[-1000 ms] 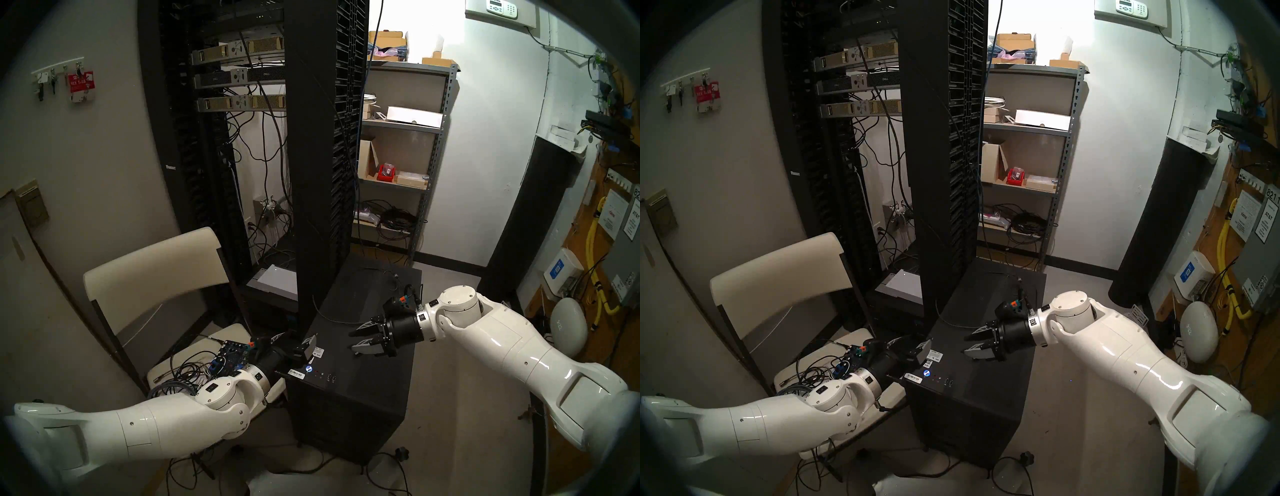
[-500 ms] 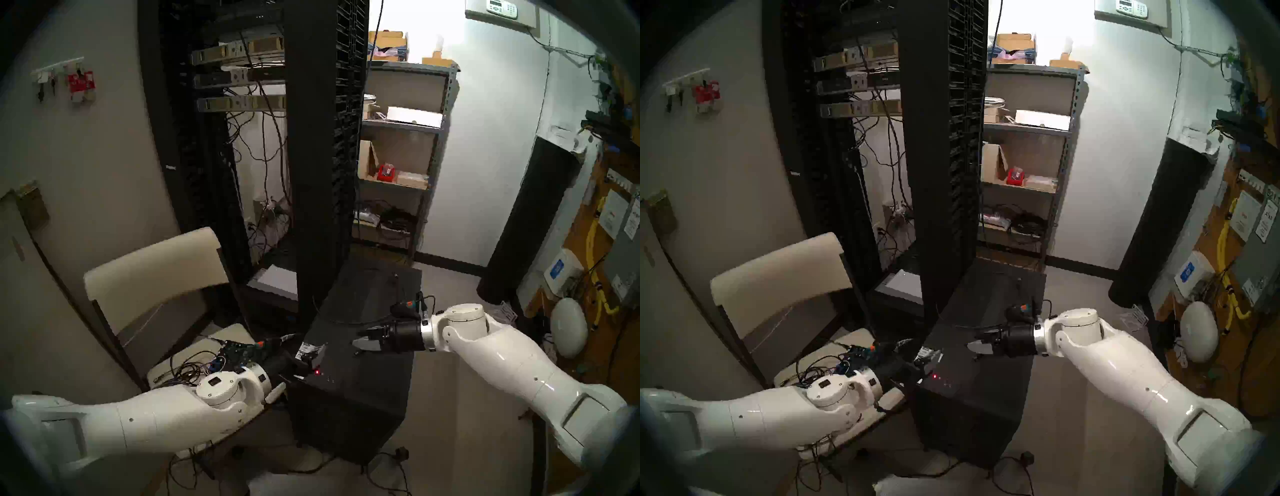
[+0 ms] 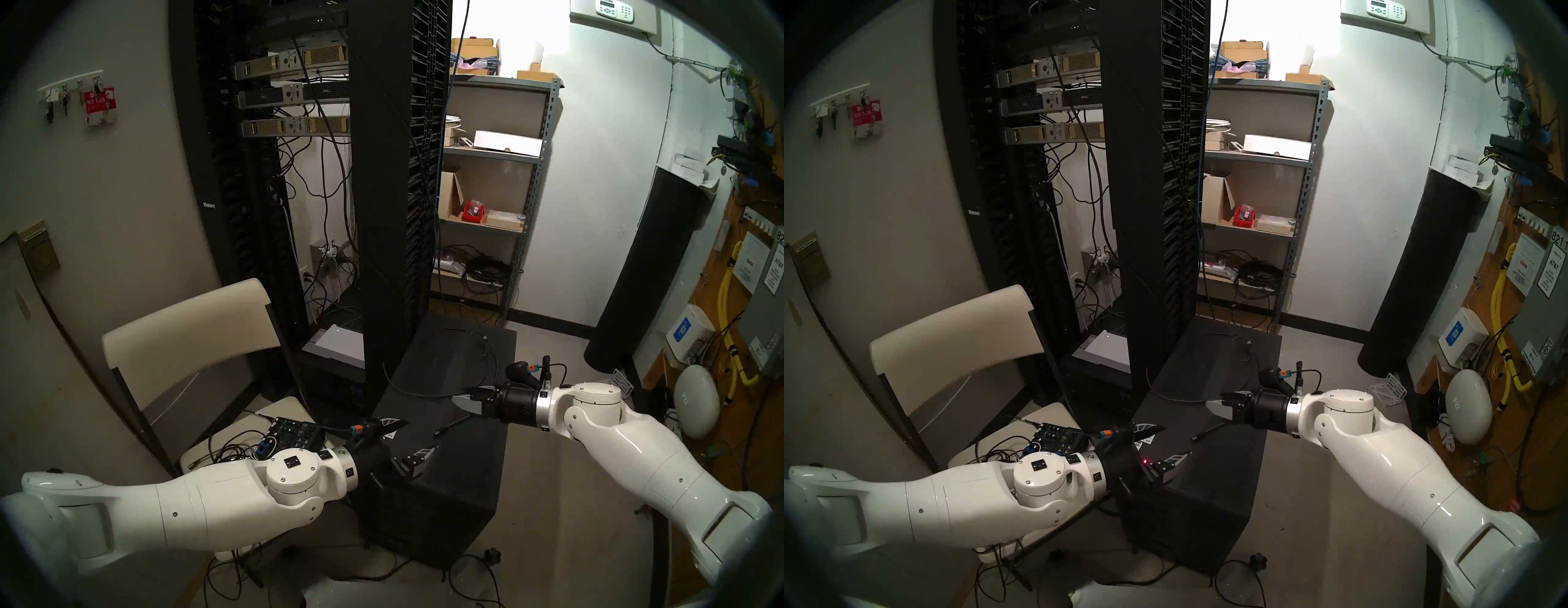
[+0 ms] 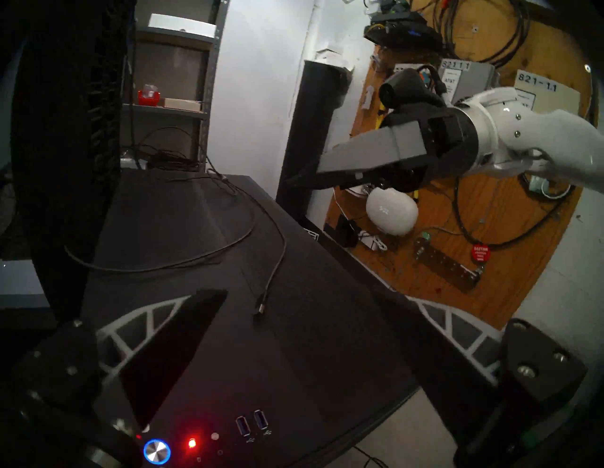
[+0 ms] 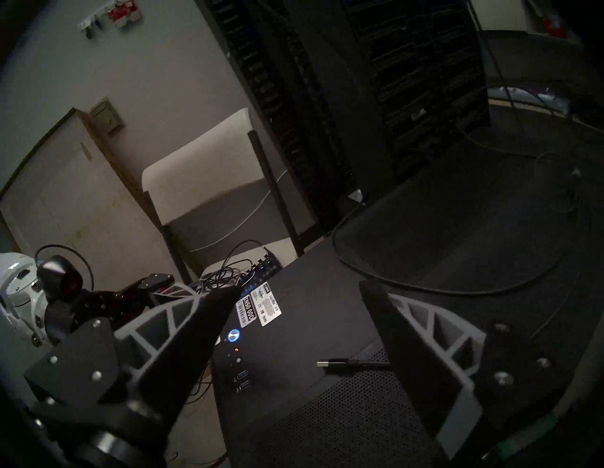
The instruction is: Insert the cable into the workstation's USB slot
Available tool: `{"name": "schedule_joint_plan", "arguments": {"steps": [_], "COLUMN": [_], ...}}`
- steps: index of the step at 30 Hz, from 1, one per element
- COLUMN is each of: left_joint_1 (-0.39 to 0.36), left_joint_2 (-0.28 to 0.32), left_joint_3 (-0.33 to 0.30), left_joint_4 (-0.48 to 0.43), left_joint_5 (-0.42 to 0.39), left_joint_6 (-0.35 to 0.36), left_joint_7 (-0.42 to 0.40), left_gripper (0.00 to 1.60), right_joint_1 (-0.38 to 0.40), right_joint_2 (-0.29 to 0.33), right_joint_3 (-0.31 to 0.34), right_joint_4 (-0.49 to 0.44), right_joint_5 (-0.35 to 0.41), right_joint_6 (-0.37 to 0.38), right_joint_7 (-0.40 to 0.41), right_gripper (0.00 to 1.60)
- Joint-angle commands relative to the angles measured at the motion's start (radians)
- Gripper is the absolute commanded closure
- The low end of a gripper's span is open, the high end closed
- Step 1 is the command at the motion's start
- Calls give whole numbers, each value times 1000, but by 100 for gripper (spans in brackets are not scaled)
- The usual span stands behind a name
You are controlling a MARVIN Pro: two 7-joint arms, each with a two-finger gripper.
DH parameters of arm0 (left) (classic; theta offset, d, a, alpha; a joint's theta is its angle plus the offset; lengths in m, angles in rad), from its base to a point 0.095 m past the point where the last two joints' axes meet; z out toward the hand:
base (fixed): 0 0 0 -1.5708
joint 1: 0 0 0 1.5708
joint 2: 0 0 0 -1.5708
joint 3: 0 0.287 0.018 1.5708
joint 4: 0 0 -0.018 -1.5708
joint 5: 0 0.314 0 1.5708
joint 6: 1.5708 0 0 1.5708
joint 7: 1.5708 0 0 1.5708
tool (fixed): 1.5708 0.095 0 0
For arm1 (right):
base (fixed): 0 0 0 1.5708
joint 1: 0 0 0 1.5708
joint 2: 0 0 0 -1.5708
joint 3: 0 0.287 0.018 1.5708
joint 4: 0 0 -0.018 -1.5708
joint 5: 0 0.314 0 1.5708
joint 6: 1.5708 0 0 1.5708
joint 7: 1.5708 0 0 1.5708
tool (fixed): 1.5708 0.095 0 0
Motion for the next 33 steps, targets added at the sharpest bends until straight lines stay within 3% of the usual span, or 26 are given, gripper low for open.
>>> {"name": "schedule_joint_plan", "arguments": {"steps": [1,12,20,28,33], "left_joint_1": [-85,-114,-169,-186,-201], "left_joint_2": [-73,-117,-126,-172,-207], "left_joint_3": [2,19,66,77,81], "left_joint_4": [-10,40,38,68,95], "left_joint_5": [84,168,246,272,294], "left_joint_6": [64,149,247,283,309], "left_joint_7": [46,121,89,94,97], "left_gripper": [0,0,0,0,8], "right_joint_1": [-111,-234,-232,-230,-236], "right_joint_2": [24,25,13,10,11], "right_joint_3": [67,145,145,148,150], "right_joint_4": [-81,-177,-180,-175,-165], "right_joint_5": [55,100,100,104,104], "right_joint_6": [-61,-127,-130,-131,-136], "right_joint_7": [-63,-193,-220,-219,-217], "right_gripper": [11,6,3,0,0]}}
